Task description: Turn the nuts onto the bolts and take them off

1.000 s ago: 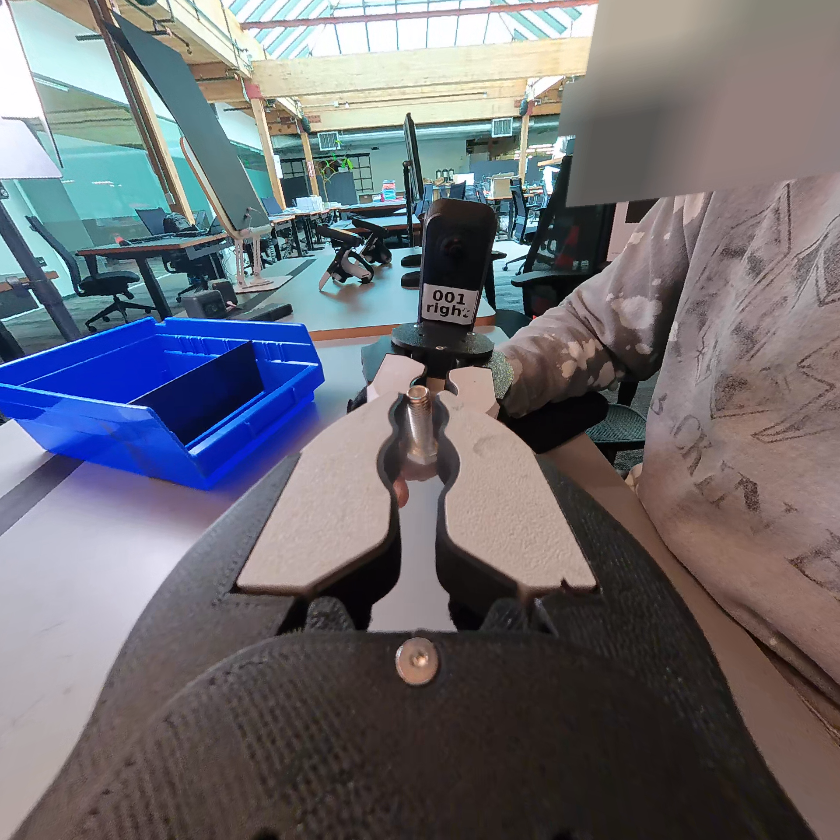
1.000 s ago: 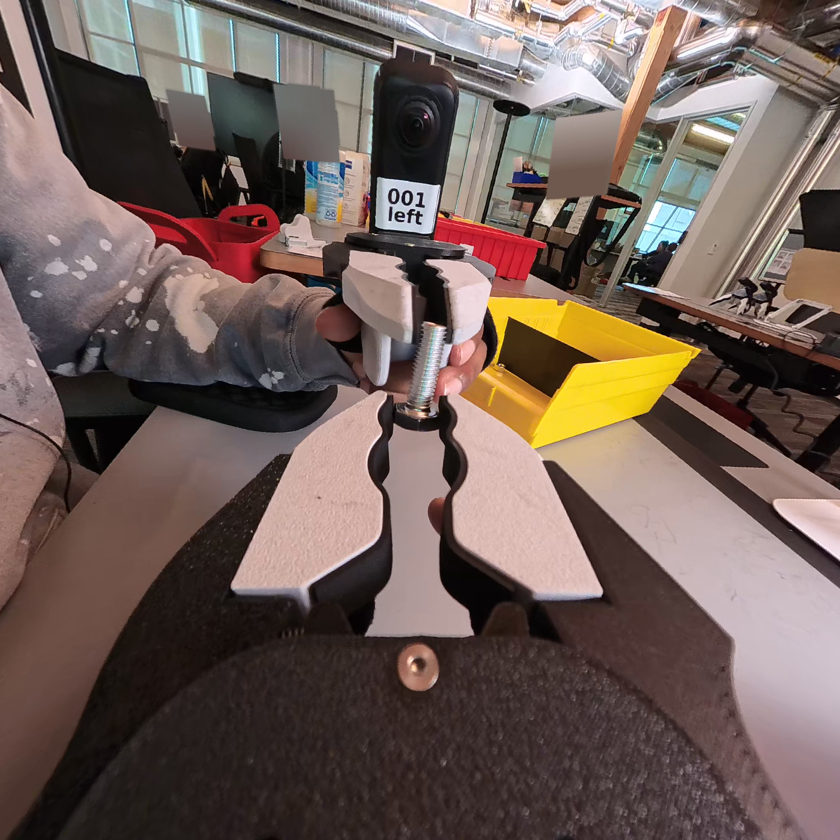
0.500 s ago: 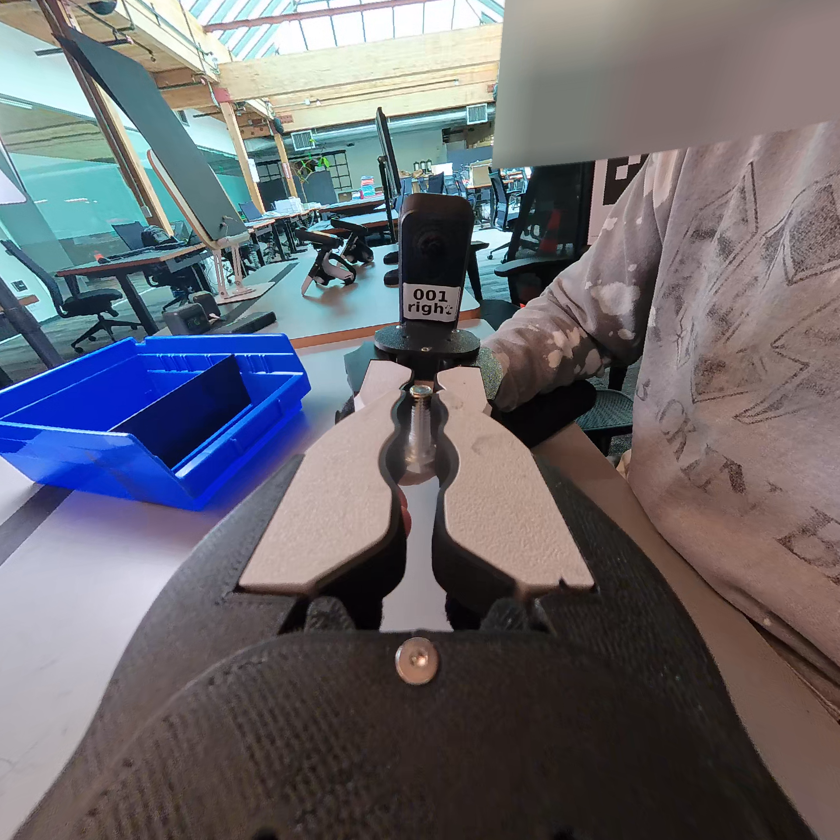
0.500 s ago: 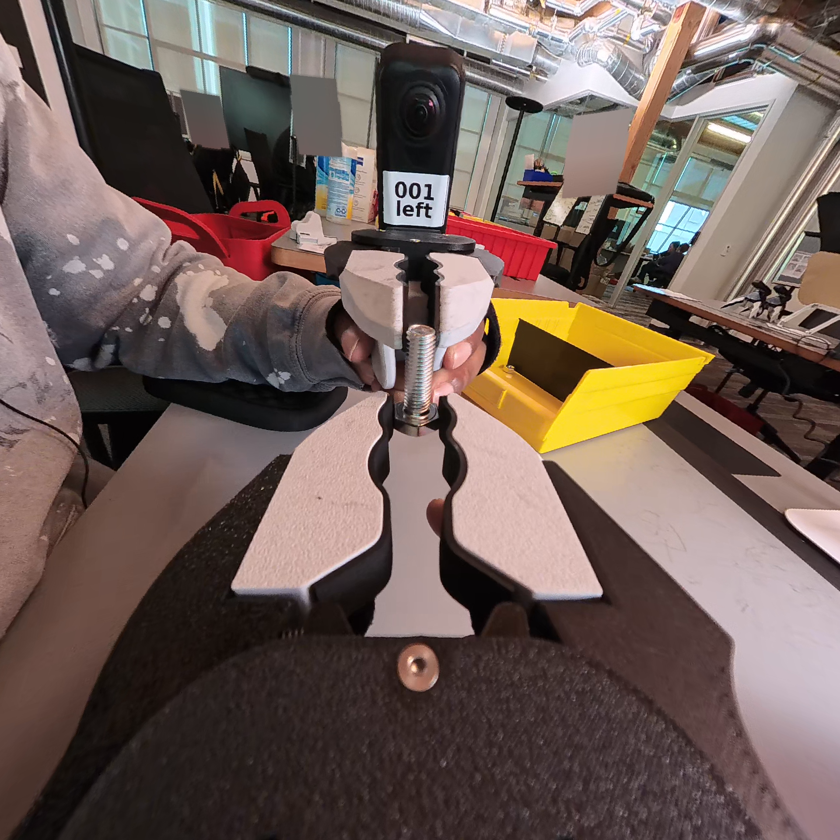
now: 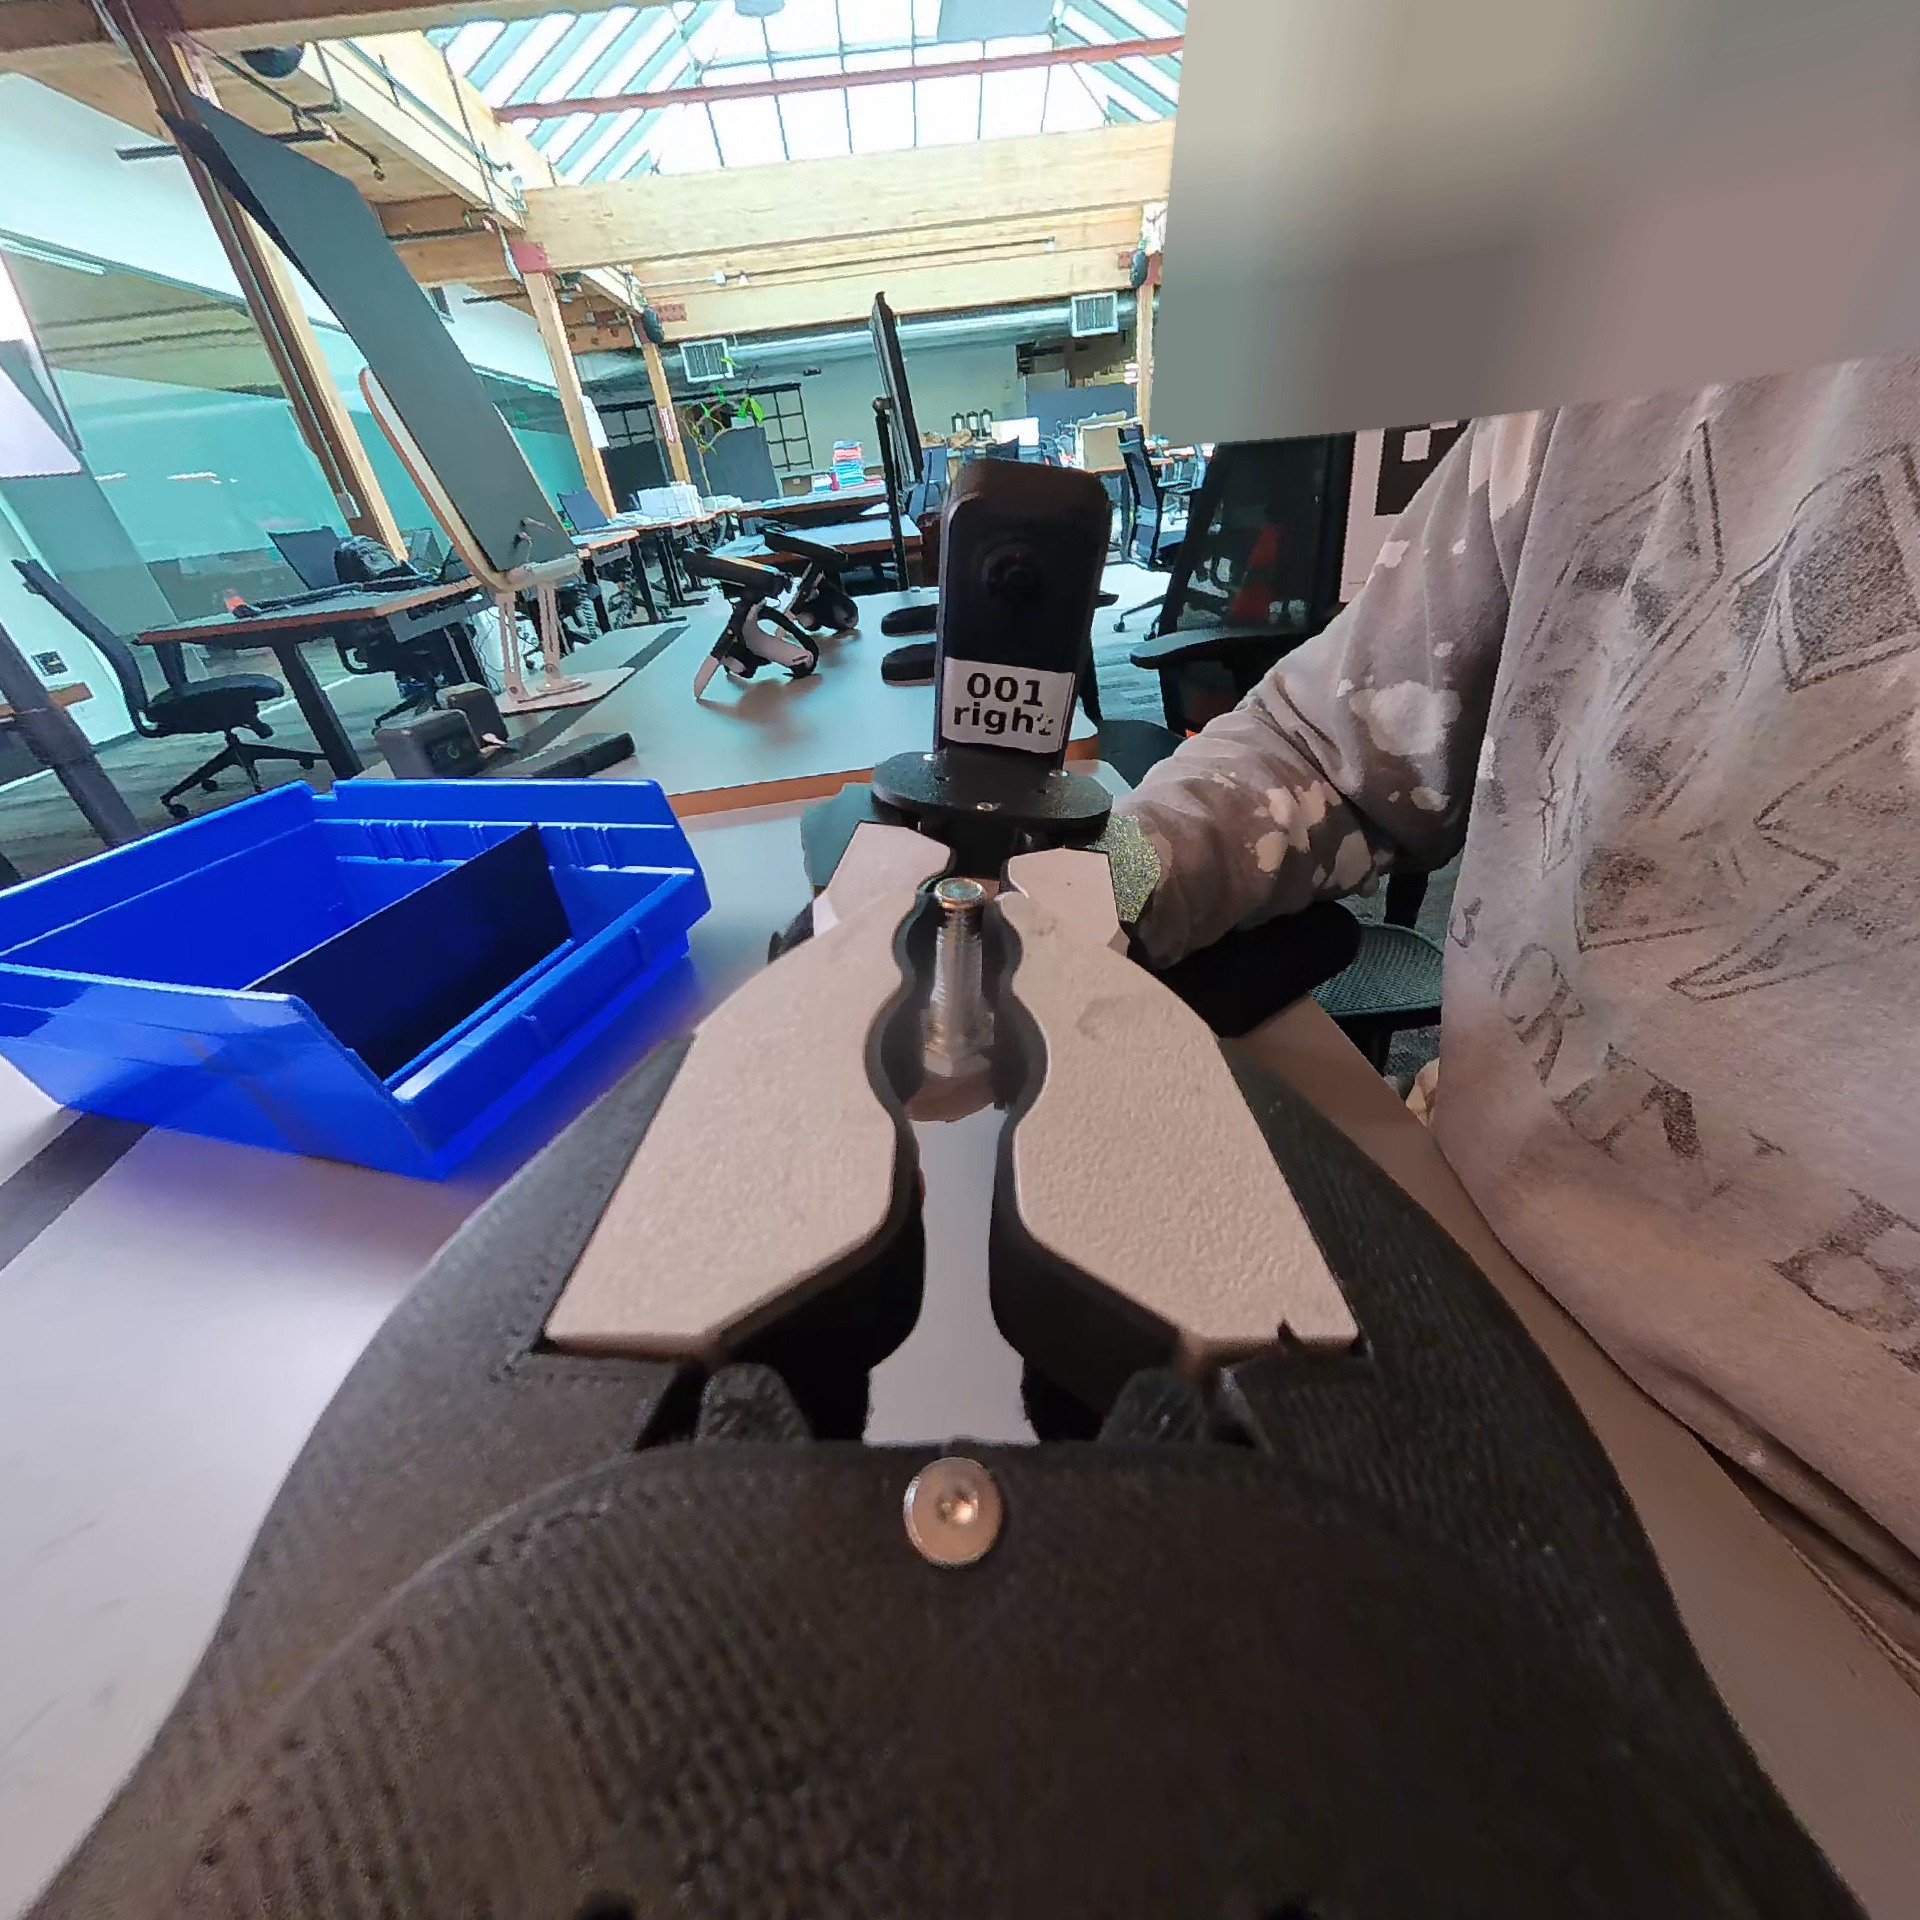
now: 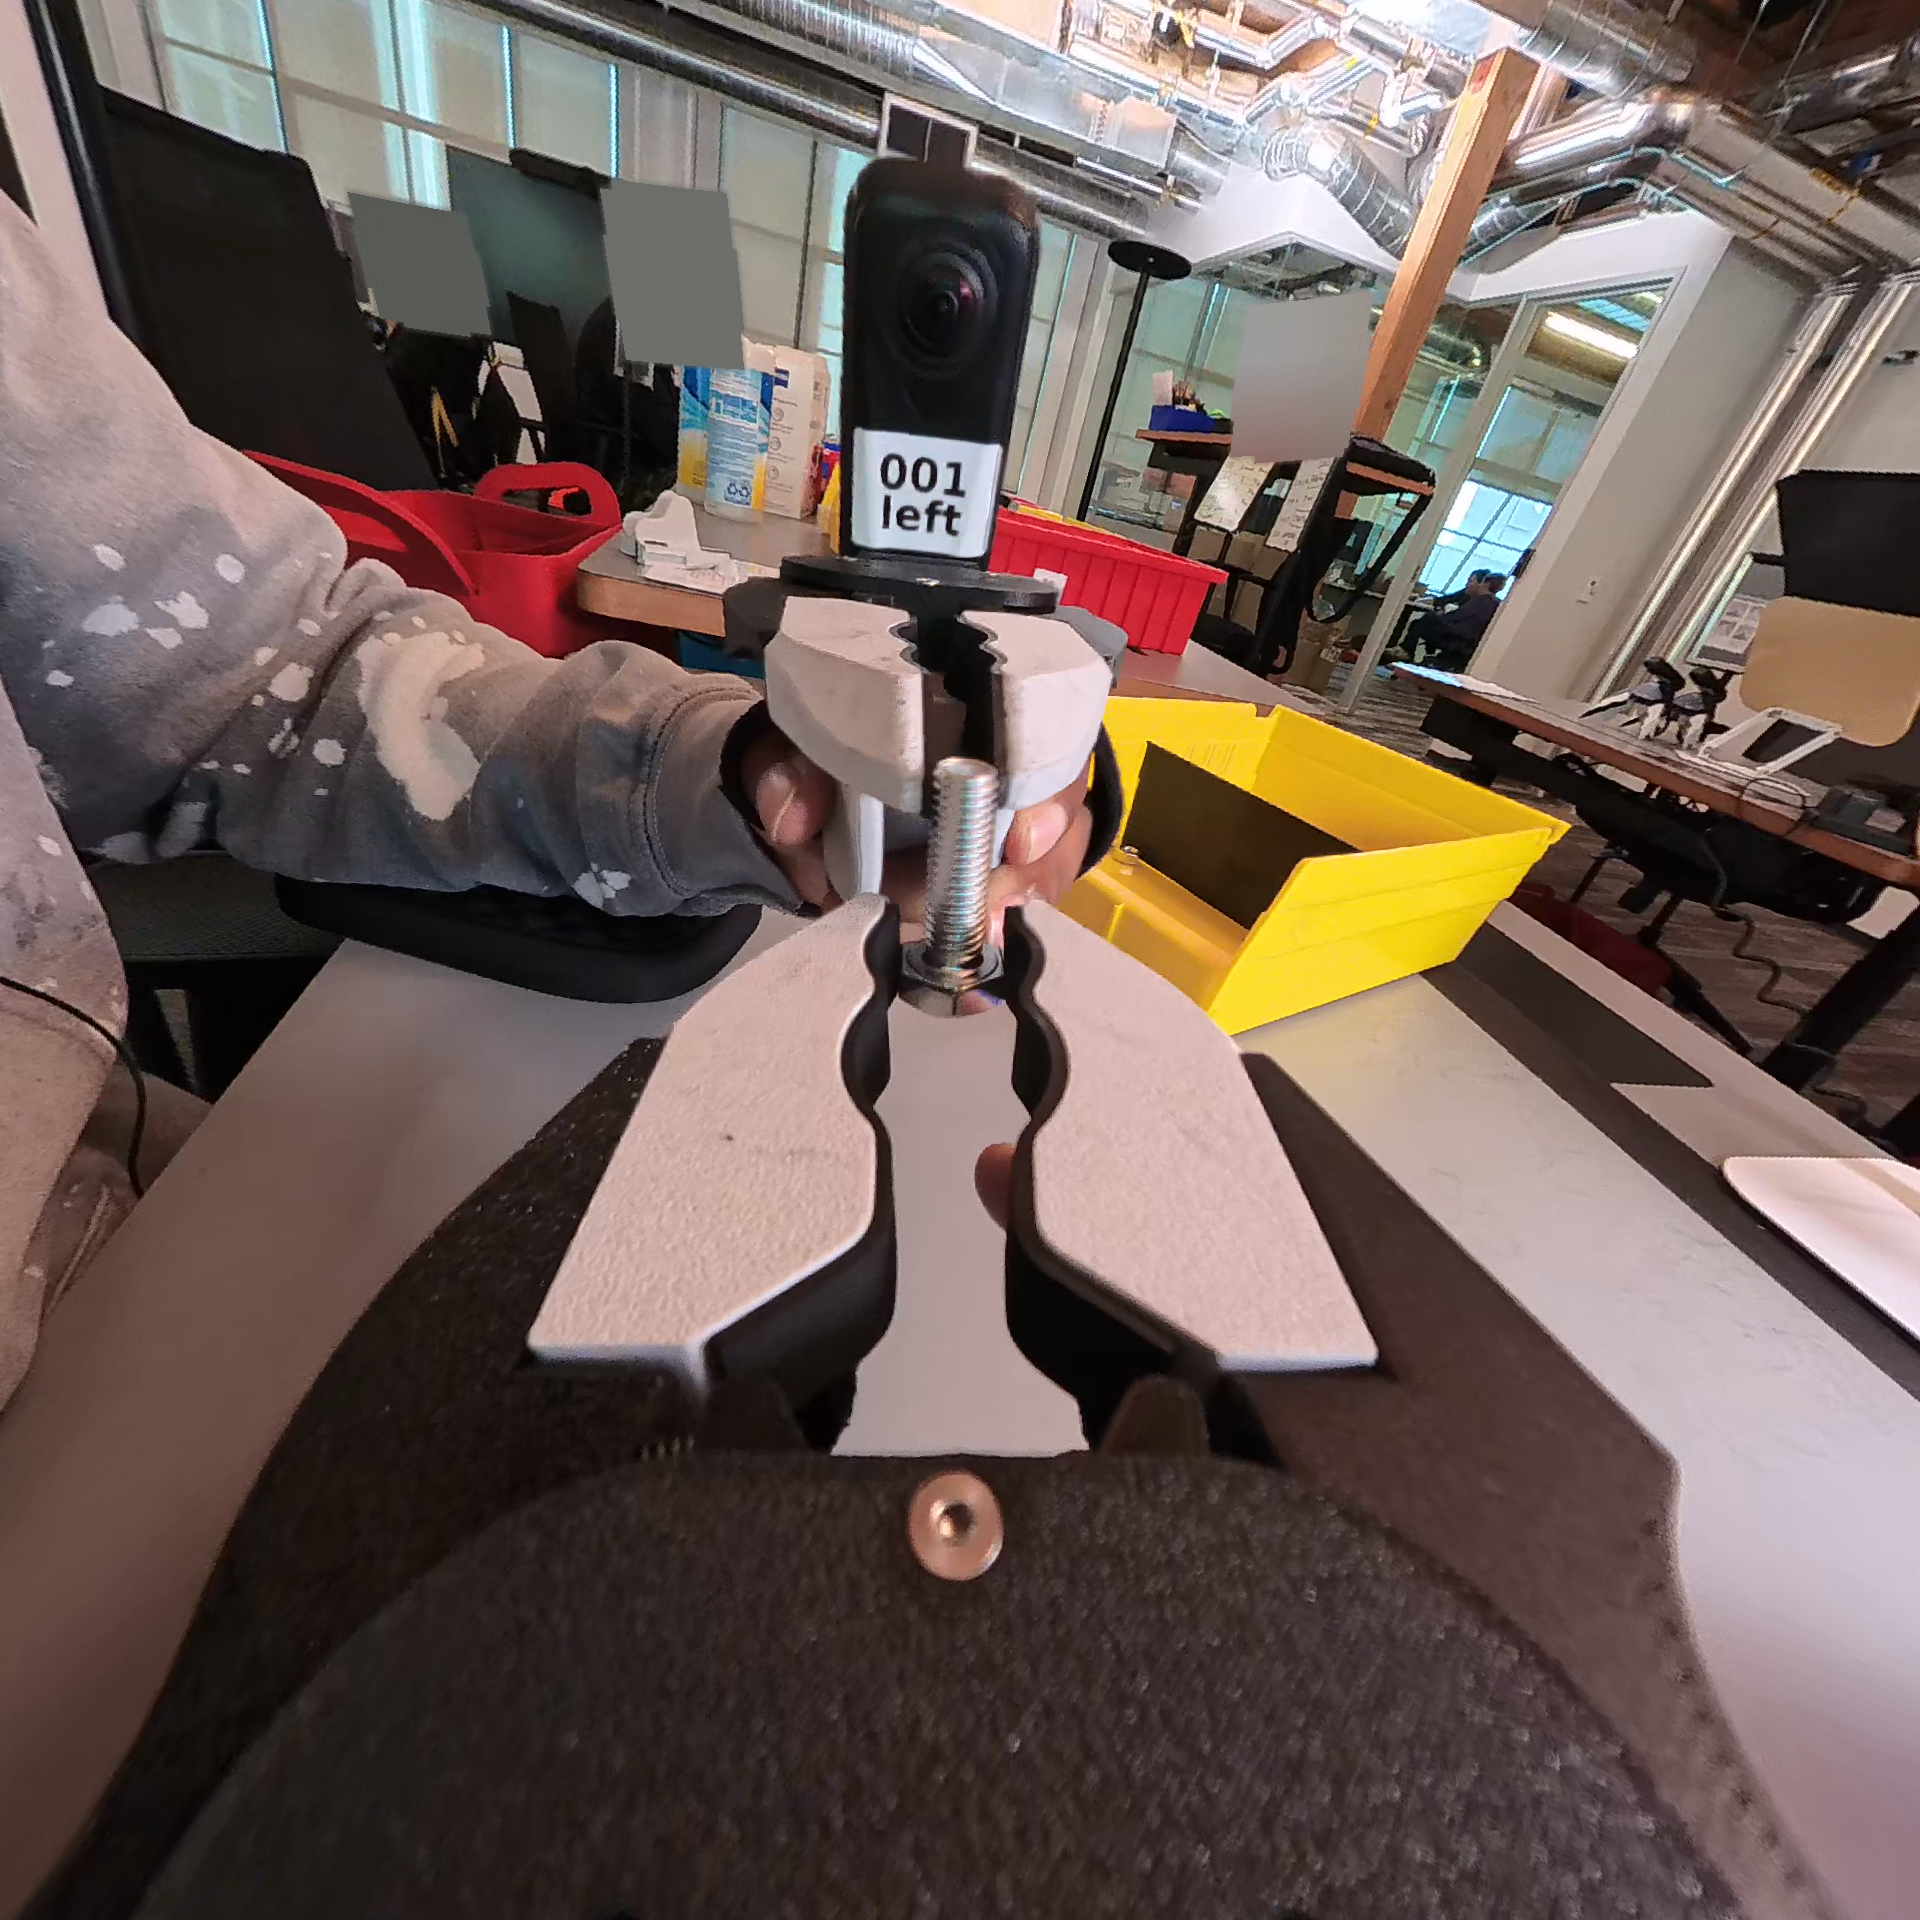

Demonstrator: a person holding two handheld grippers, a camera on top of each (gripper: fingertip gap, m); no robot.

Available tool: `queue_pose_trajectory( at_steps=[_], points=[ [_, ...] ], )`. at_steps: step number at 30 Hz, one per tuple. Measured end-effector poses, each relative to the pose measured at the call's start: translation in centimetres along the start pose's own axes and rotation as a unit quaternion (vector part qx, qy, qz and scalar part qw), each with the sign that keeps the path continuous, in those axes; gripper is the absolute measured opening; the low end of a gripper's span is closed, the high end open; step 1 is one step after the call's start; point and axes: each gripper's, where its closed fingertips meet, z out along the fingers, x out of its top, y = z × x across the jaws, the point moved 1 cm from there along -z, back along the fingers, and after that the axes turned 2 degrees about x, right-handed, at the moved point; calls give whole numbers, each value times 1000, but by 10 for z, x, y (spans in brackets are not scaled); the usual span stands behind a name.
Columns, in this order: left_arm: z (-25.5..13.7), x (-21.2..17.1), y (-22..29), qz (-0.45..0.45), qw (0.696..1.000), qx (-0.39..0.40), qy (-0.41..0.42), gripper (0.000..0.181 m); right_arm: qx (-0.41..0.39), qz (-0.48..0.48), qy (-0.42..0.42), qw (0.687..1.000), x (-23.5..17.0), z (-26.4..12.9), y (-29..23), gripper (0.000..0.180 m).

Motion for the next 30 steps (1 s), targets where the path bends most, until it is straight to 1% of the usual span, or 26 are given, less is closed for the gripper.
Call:
queue_pose_trajectory(
  at_steps=[4,9,13,24,30],
  points=[
    [-1,1,-2,2,1000,14,-2,10,-7,-1,1,1000,1,-1,2,19],
    [0,1,-3,-6,1000,14,-8,9,-12,-7,-4,1000,0,-1,3,19],
    [-3,3,-7,-14,1000,20,-6,9,-13,-11,-14,1000,-4,-2,4,23],
    [-2,2,-6,-17,1000,16,-7,9,-13,-1,-15,1000,-3,-2,5,18],
    [-4,3,-11,-16,999,33,2,13,-20,10,-16,1000,-6,-3,9,18]
  ],
)
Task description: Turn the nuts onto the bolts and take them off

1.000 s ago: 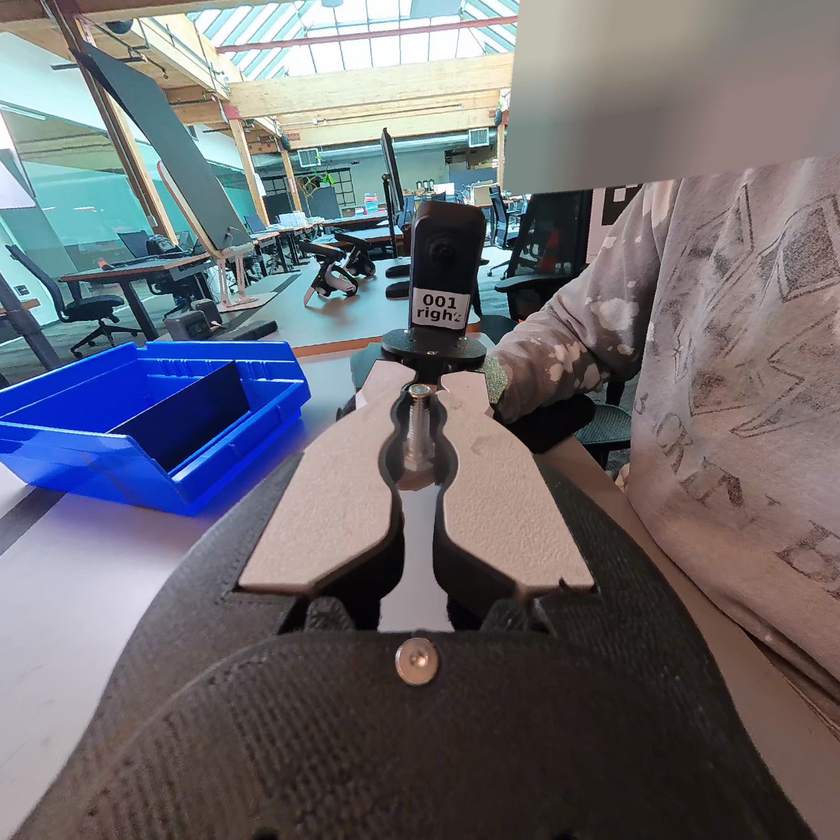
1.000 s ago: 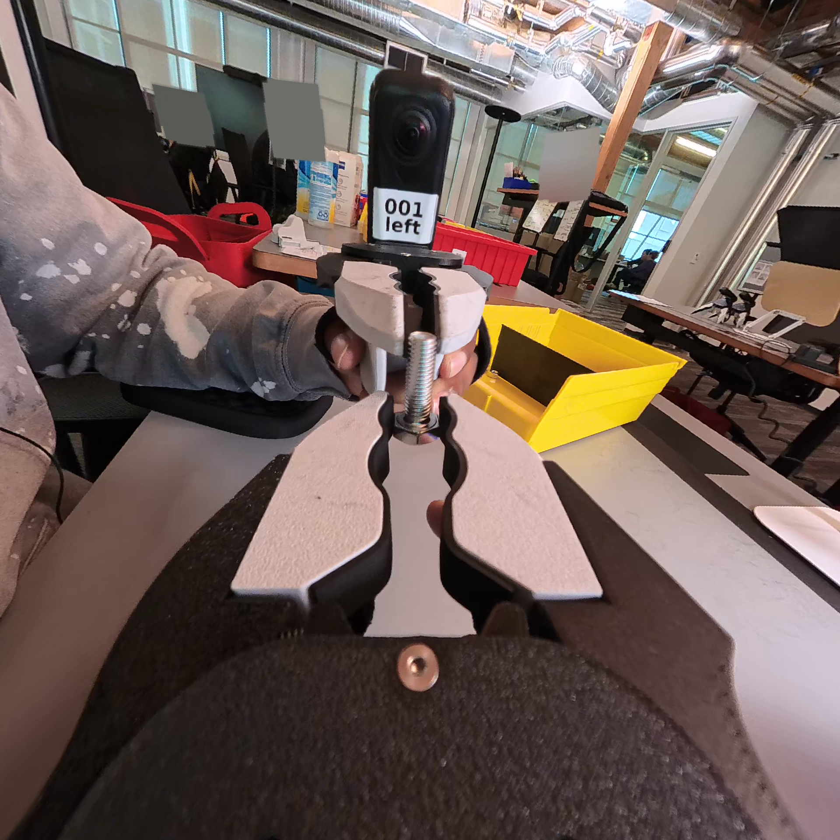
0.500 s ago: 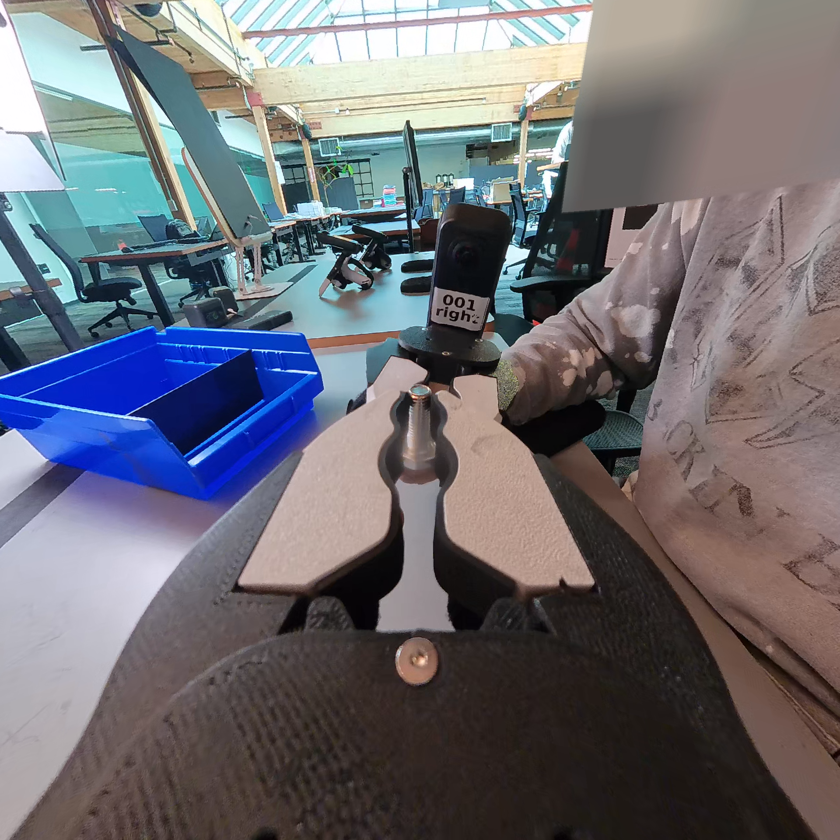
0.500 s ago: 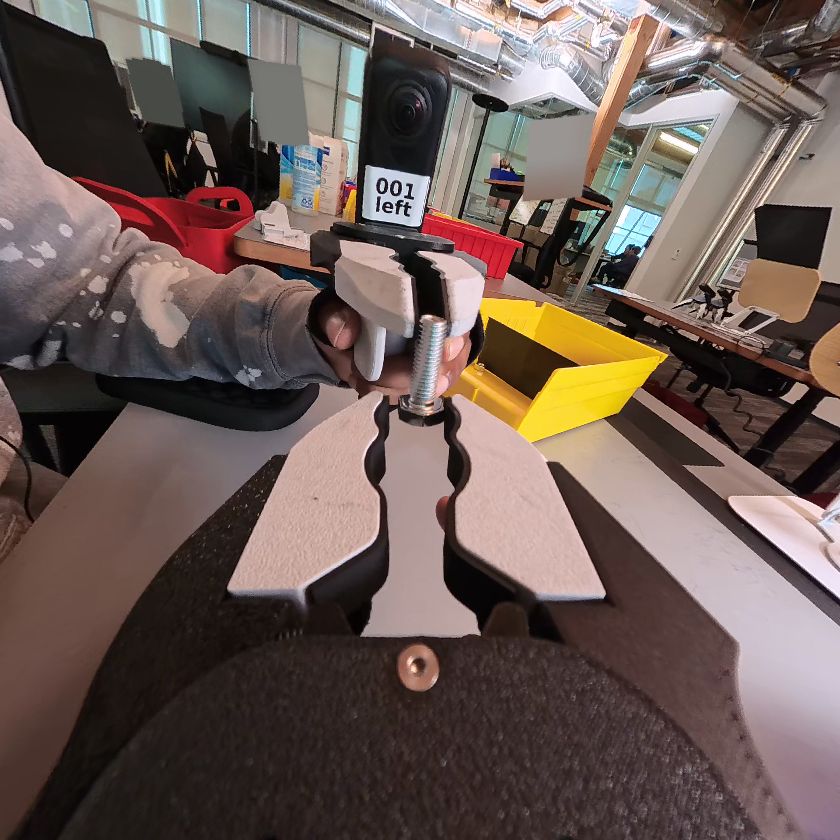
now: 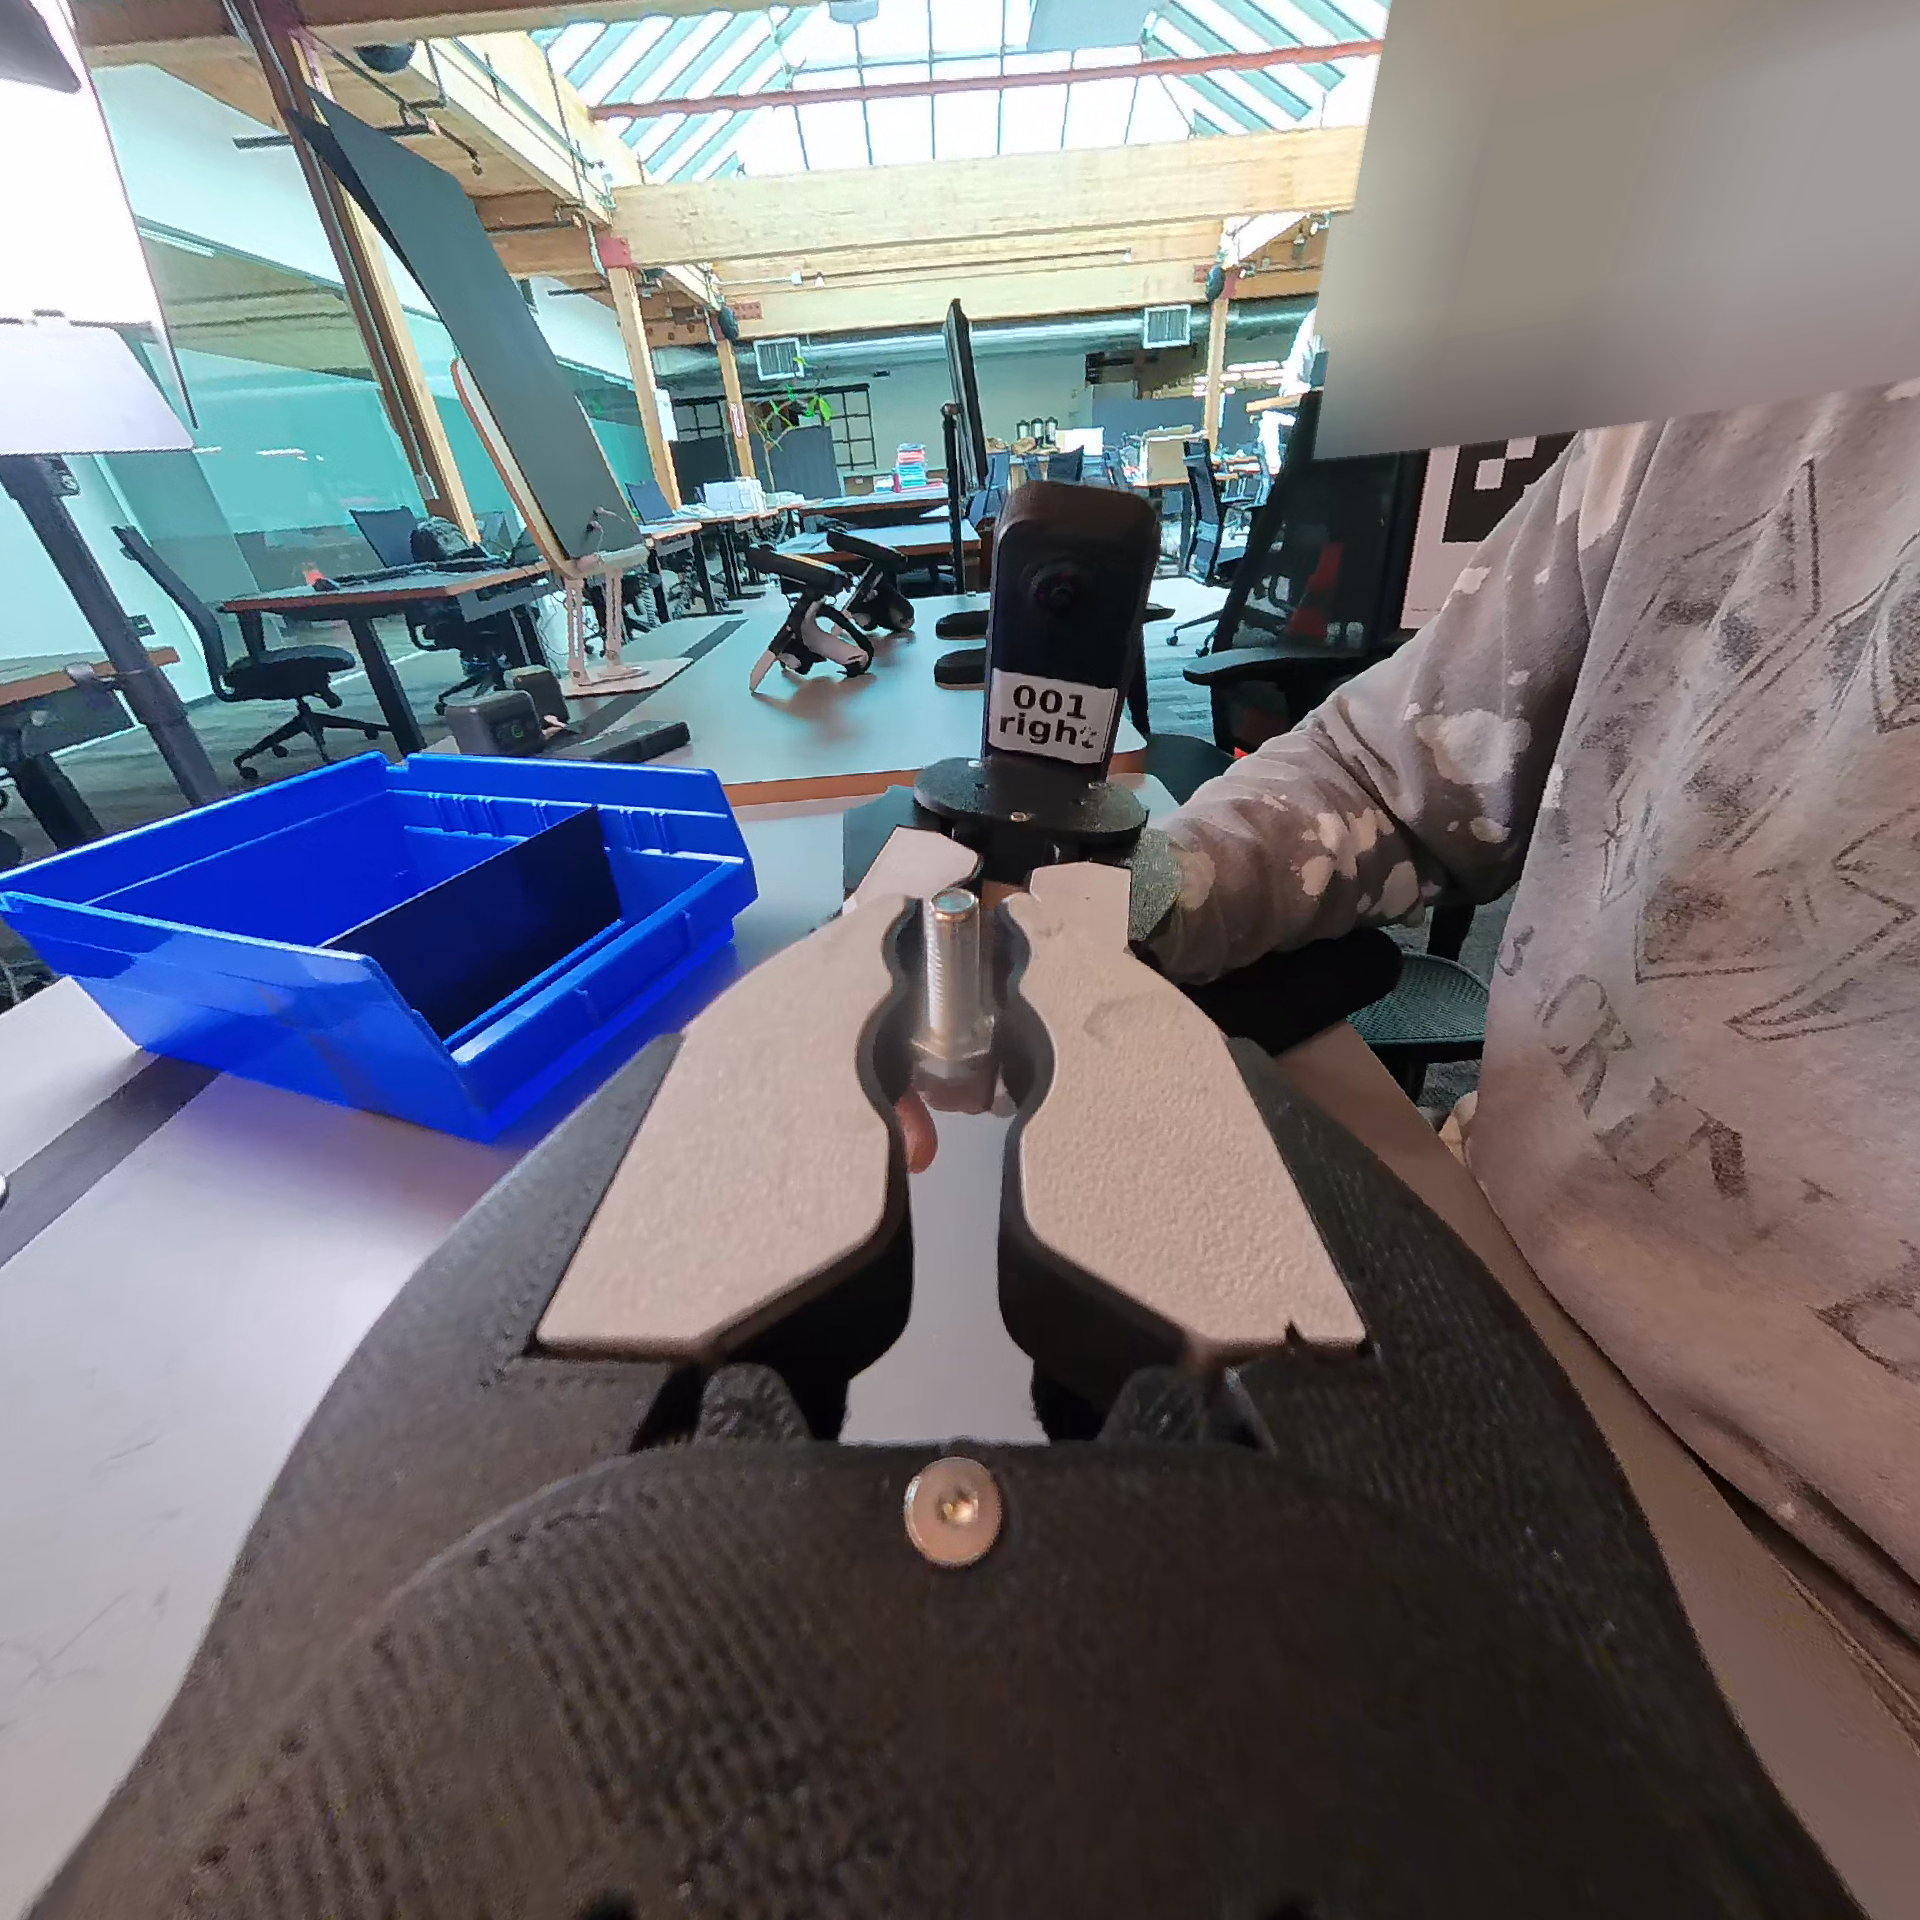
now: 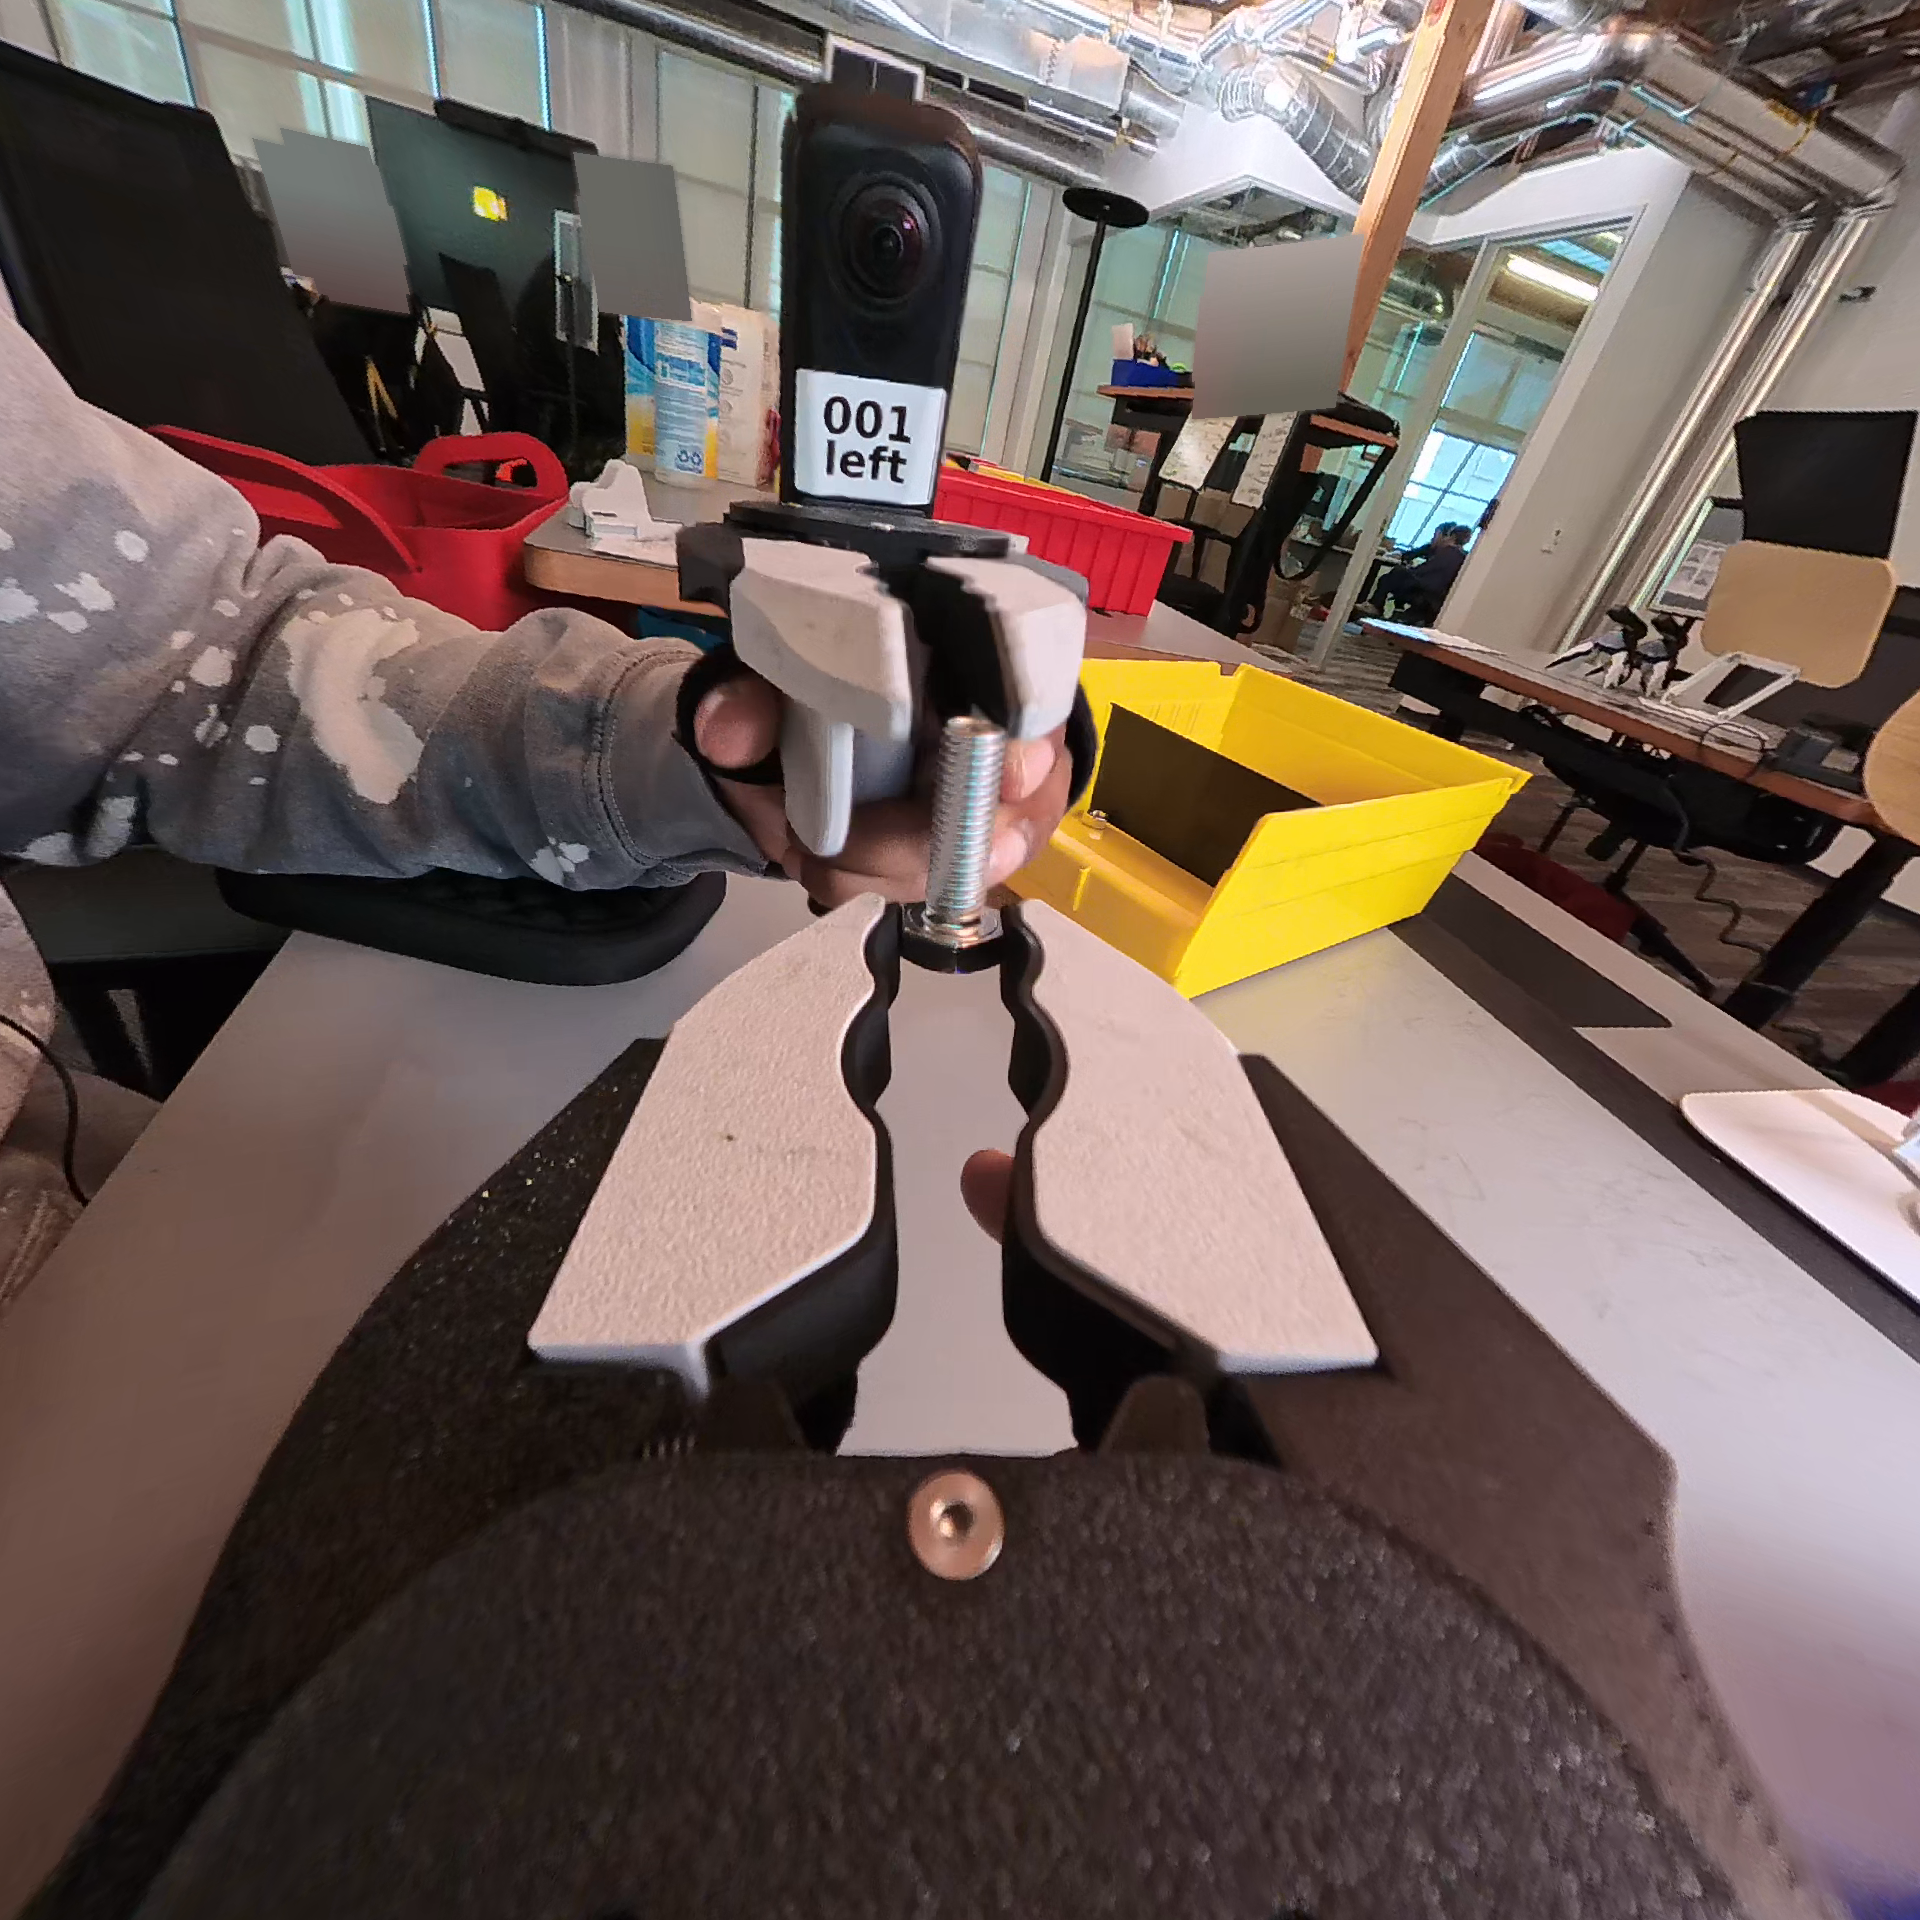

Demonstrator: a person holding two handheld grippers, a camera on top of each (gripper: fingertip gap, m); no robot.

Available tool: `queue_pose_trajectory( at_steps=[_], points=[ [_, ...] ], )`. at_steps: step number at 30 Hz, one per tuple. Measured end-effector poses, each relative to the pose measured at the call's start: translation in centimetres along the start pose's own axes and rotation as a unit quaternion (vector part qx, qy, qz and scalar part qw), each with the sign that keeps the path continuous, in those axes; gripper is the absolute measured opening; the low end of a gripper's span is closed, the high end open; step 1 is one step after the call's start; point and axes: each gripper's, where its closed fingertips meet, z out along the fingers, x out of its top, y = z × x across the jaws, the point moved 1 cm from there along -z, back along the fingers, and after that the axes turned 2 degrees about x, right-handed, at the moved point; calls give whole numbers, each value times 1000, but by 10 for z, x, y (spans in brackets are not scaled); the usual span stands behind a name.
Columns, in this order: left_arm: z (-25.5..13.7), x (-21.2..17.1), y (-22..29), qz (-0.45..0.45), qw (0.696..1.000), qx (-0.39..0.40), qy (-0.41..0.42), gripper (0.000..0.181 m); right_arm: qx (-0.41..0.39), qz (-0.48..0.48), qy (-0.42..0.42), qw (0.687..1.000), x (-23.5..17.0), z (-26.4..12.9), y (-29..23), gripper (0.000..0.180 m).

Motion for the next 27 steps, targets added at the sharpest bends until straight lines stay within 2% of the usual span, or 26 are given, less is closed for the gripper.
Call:
queue_pose_trajectory(
  at_steps=[10,12,14,17,19,22,24,27],
  points=[
    [-17,12,-19,5,999,48,-2,23,-16,6,9,1000,1,-3,8,18],
    [-35,20,-36,2,996,91,-16,26,-26,11,12,1000,3,-6,12,18],
    [-69,30,-69,-10,982,183,-48,23,-37,16,11,999,2,-8,17,18],
    [-135,40,-116,-36,943,312,-112,17,-50,18,2,999,-2,-10,23,18],
    [-175,31,-139,-59,908,361,-204,16,-49,22,-1,999,-3,-9,22,18],
    [-223,-11,-156,-102,840,360,-393,17,-42,32,1,999,-4,-7,20,18],
    [-248,-45,-159,-126,780,339,-510,18,-41,35,-1,999,-5,-6,19,18],
    [-261,-82,-159,-114,732,279,-611,19,-41,41,-5,998,-8,-6,20,18]
  ],
)
